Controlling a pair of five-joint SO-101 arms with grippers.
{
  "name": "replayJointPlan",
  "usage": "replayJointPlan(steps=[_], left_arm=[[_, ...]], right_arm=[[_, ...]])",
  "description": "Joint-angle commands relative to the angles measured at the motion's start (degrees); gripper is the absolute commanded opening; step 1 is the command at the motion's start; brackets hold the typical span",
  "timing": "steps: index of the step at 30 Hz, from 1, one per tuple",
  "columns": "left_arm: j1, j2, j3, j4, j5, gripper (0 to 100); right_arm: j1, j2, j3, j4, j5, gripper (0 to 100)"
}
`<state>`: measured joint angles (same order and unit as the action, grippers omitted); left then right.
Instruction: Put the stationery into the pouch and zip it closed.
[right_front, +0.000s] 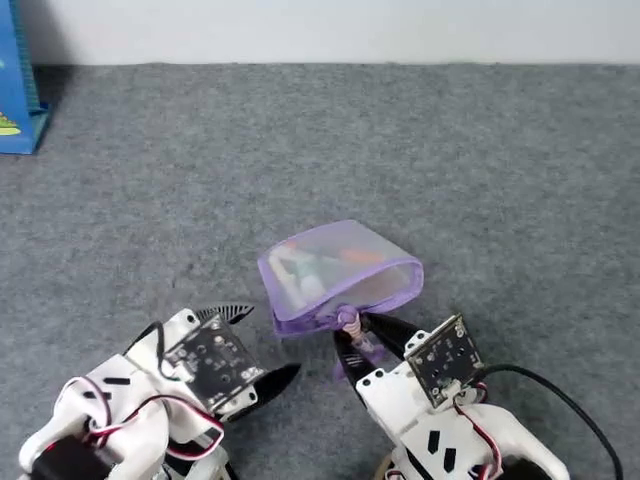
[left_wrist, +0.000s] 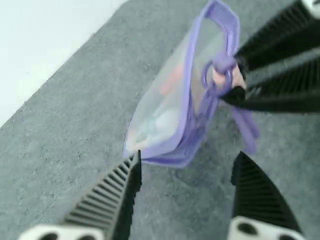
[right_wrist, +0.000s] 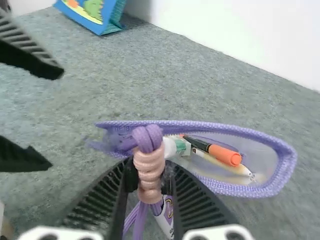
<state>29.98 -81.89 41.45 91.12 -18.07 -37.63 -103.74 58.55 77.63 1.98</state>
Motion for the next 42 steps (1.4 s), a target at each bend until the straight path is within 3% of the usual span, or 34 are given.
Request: replayJointPlan(steps=[1, 14, 24, 35, 42], left_arm=[[-1.9, -0.5, 3.2, -1.7, -2.5, 28], [-4.6, -0.6, 15.4, -21.1, -2.5, 28], [2.5, -0.6, 21.8, -28.8, 1.8, 28], [2.6, -0.6, 25.7, -32.6, -0.2, 2], [2.6, -0.7, 25.4, -30.4, 0.2, 1]], right_arm=[[0.9, -0.3, -2.8, 0.3, -0.7, 0.7], [0.9, -0.3, -2.8, 0.4, -0.8, 0.7], [0.9, -0.3, -2.8, 1.5, -0.5, 0.7], [1.4, -0.3, -6.6, 2.8, -0.4, 0.7], [5.1, -0.3, -6.6, 2.3, 2.4, 0.7]])
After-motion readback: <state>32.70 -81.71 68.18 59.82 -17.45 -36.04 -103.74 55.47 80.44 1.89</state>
